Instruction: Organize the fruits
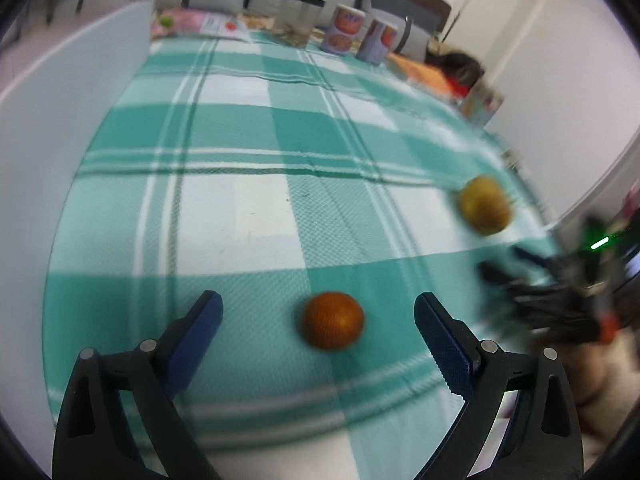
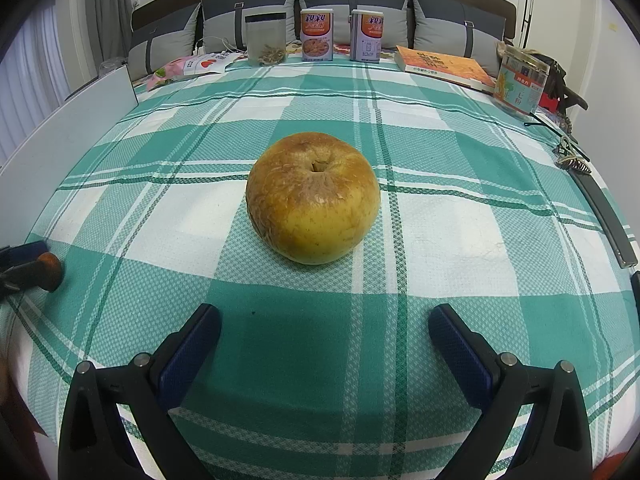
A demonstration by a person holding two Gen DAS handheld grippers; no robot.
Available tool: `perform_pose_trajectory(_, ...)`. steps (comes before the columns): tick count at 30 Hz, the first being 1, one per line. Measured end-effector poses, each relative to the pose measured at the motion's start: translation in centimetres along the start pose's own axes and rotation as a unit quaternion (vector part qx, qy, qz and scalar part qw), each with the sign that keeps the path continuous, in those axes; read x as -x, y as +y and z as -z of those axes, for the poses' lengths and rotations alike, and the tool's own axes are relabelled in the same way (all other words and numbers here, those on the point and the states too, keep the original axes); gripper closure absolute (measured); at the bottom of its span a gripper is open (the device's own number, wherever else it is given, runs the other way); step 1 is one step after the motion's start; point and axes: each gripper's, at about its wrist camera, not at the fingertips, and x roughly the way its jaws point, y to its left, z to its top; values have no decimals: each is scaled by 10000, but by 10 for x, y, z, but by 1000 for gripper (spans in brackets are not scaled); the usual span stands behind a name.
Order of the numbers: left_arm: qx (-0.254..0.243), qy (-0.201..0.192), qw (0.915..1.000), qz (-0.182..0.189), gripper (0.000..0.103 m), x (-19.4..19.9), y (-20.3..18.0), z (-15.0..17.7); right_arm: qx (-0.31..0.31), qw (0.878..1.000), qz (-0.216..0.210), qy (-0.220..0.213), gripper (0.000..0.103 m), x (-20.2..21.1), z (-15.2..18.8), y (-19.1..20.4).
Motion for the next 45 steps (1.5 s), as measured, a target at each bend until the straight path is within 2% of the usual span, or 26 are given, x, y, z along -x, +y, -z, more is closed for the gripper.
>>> perform_pose_trajectory(2, -167, 50, 9998, -21, 6, 12, -1, -1, 4, 10000, -13, 8, 0, 0, -1, 1)
perform_pose_trajectory(5, -660, 9, 9972, -352, 6, 20, -20, 5, 13, 10000, -31, 19, 0, -2, -2, 2)
perform_pose_trajectory(11, -876, 220, 9917, -910, 10, -13, -46, 12, 8, 10000, -84, 16, 0, -2, -3, 0)
perform_pose_trajectory(12, -894, 237, 9911, -962, 19, -16, -46, 14, 13, 9999, -125, 18, 0, -1, -3, -1)
perform_pose_trajectory(13, -886, 299, 9903, -1031, 39, -22, -47, 15, 13, 9998, -173, 33, 0, -1, -3, -2)
perform_pose_trajectory(16, -877, 241, 9880, -1252, 73, -23, -45, 16, -99, 9981, -519, 321, 0, 4, -10, -13)
perform_pose_trajectory(18, -698, 244, 9906, -1154, 73, -20, -40, 14, -275, 9962, -764, 305, 0, 14, -22, -23)
perform_pose_trajectory(21, -511, 263, 9925, -1081, 74, -19, -34, 13, -49, 9968, -740, 313, 0, 20, -48, -23)
perform_pose_trajectory(25, -297, 333, 9942, -978, 74, -14, -31, 11, 660, 9916, -760, 817, 2, -2, -82, 3)
perform_pose_trajectory(26, -286, 330, 9943, -974, 74, -13, -32, 10, 794, 9897, -691, 968, 11, -11, -87, 8)
perform_pose_trajectory(27, -268, 322, 9945, -961, 74, -10, -31, 10, 842, 9880, -635, 1124, 26, -19, -89, 9)
perform_pose_trajectory(28, -229, 305, 9949, -929, 74, -4, -31, 9, 839, 9859, -536, 1346, 33, -27, -90, 8)
perform_pose_trajectory(29, -208, 296, 9952, -910, 74, -2, -30, 8, 793, 9842, -503, 1500, 37, -32, -92, 7)
perform_pose_trajectory(31, -111, 265, 9963, -810, 74, 12, -29, 7, 679, 9840, -542, 1552, 38, -27, -96, 6)
perform_pose_trajectory(33, 27, 201, 9979, -608, 75, 30, -28, 3, 553, 9844, -813, 1459, 38, -13, -102, 10)
perform_pose_trajectory(35, 157, -39, 9993, -343, 75, 66, -25, -8, 421, 9816, -1321, 1315, 38, 7, -117, 27)
perform_pose_trajectory(38, 242, -453, 9984, -224, 75, 121, -12, -31, 584, 9737, -1957, 1006, 37, 41, -150, 76)
perform_pose_trajectory(40, 321, -832, 9949, -477, 75, 168, 12, -51, 778, 9656, -2340, 821, 37, 60, -171, 115)
perform_pose_trajectory(42, 482, -1015, 9910, -728, 74, 195, 39, -61, 1008, 9523, -2806, 653, 37, 79, -194, 165)
perform_pose_trajectory(43, 648, -1077, 9873, -968, 74, 209, 62, -67, 1111, 9445, -3028, 620, 37, 85, -205, 192)
perform_pose_trajectory(45, 865, -972, 9829, -1306, 74, 213, 95, -70, 1346, 9295, -3372, 645, 37, 90, -217, 245)
